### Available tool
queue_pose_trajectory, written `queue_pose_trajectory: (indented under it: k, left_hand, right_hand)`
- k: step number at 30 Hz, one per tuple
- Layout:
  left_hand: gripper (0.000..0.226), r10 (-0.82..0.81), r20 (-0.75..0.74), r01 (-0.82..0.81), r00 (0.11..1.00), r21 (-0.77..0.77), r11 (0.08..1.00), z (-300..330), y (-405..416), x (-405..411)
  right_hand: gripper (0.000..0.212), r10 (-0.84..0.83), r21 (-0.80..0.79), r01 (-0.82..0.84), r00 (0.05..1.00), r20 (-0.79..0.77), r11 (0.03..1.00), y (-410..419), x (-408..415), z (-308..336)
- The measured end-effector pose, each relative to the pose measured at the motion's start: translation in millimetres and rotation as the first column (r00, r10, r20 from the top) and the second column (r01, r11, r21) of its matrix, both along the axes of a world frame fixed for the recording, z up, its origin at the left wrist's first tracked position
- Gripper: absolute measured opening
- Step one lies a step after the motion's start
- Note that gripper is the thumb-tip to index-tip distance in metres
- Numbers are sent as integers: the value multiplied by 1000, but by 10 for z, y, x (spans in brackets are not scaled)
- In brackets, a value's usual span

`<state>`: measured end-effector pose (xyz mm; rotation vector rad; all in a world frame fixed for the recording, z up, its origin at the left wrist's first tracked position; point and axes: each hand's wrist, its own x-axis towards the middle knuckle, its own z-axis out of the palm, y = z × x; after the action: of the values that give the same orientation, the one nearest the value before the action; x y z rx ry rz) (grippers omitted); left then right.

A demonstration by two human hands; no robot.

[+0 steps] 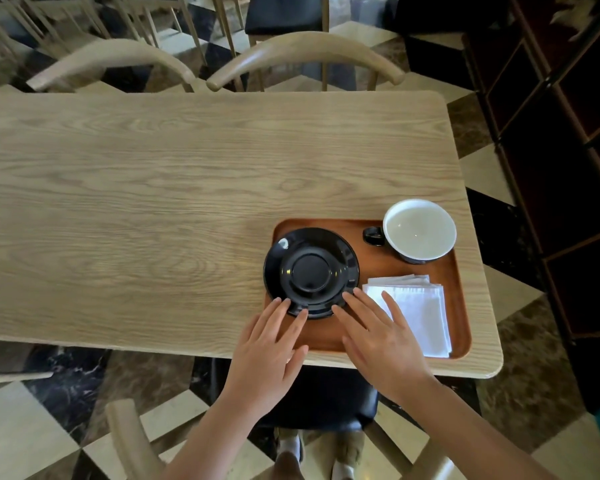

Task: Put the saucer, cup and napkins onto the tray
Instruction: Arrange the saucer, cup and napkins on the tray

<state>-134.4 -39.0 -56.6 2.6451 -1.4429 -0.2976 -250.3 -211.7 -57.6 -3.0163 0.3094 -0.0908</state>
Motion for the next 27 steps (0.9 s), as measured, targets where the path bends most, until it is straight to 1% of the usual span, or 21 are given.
queue_pose_trajectory:
  k: [5, 12, 15, 17, 20, 22, 24, 27]
  left_hand:
    - [52, 3, -14, -3, 1000, 6, 1000, -18, 48, -69]
    - [52, -5, 9, 5, 1000, 23, 1000, 15, 46, -65]
    - [54, -6, 32, 6, 999, 6, 1000, 69, 7, -62]
    - [53, -11, 51, 15, 999, -64, 998, 134, -126, -41]
    - [51, -26, 96, 44, 995, -187, 981, 268, -543, 42]
    - [50, -37, 132, 68, 991, -241, 968, 358, -917, 122]
    - [49, -49, 153, 87, 987, -255, 963, 417, -1296, 184]
    - [49, -51, 149, 85, 987, -233, 969, 419, -1737, 222]
  right_hand:
    - [41, -8, 4, 8, 1000, -6, 1000, 41, -40, 14]
    - [39, -8, -19, 8, 1000, -1, 1000, 66, -19, 25]
    - [35, 5, -23, -3, 999, 51, 1000, 46, 3, 66]
    - [33, -10, -20, 12, 992, 127, 1000, -18, 36, 135]
    - [33, -104, 15, 103, 961, 255, 995, -262, 121, 298]
    - [34, -190, 1, 198, 939, 286, 980, -513, 175, 415]
    - [34, -265, -24, 283, 923, 280, 959, -788, 202, 493]
    - [43, -379, -43, 393, 907, 185, 919, -1145, 205, 531]
